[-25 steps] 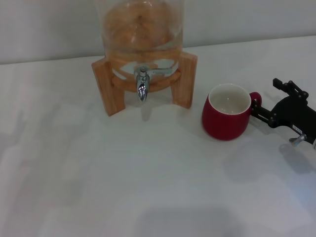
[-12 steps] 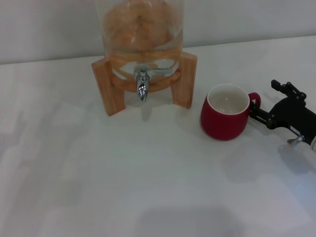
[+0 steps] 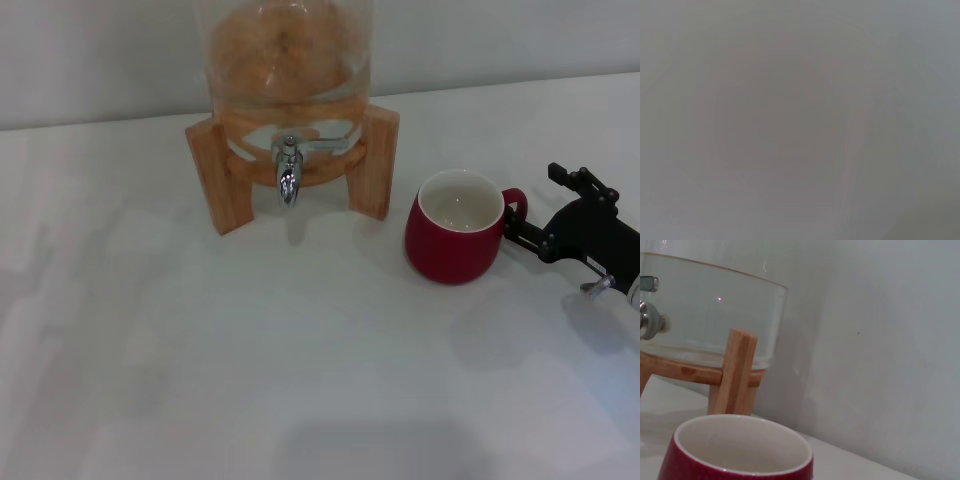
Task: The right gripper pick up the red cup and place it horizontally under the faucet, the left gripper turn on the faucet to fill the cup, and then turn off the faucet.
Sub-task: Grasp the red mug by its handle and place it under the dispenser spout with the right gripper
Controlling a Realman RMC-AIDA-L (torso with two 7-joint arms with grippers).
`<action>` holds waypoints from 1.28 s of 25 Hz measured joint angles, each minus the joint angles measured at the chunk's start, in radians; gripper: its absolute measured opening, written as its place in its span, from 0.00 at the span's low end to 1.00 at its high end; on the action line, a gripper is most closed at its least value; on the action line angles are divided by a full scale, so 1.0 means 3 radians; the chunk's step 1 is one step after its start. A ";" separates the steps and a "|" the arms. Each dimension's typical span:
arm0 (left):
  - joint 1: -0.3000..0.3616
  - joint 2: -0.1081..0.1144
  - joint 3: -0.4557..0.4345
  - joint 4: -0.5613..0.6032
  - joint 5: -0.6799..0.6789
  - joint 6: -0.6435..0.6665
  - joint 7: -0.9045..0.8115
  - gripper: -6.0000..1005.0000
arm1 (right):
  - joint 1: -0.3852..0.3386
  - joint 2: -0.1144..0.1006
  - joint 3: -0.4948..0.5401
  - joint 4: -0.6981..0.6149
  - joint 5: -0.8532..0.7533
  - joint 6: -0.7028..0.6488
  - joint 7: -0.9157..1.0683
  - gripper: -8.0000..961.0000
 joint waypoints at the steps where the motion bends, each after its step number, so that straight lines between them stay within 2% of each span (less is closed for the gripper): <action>1: 0.0000 0.0000 0.0004 0.0000 0.0000 0.0000 0.0000 0.82 | 0.0000 0.0001 0.0000 0.0000 0.0000 0.0000 0.0000 0.80; 32: -0.0005 -0.0001 0.0040 0.0000 0.0000 0.0003 0.0000 0.82 | 0.0040 0.0002 0.0080 -0.0007 0.0034 0.0084 0.0000 0.79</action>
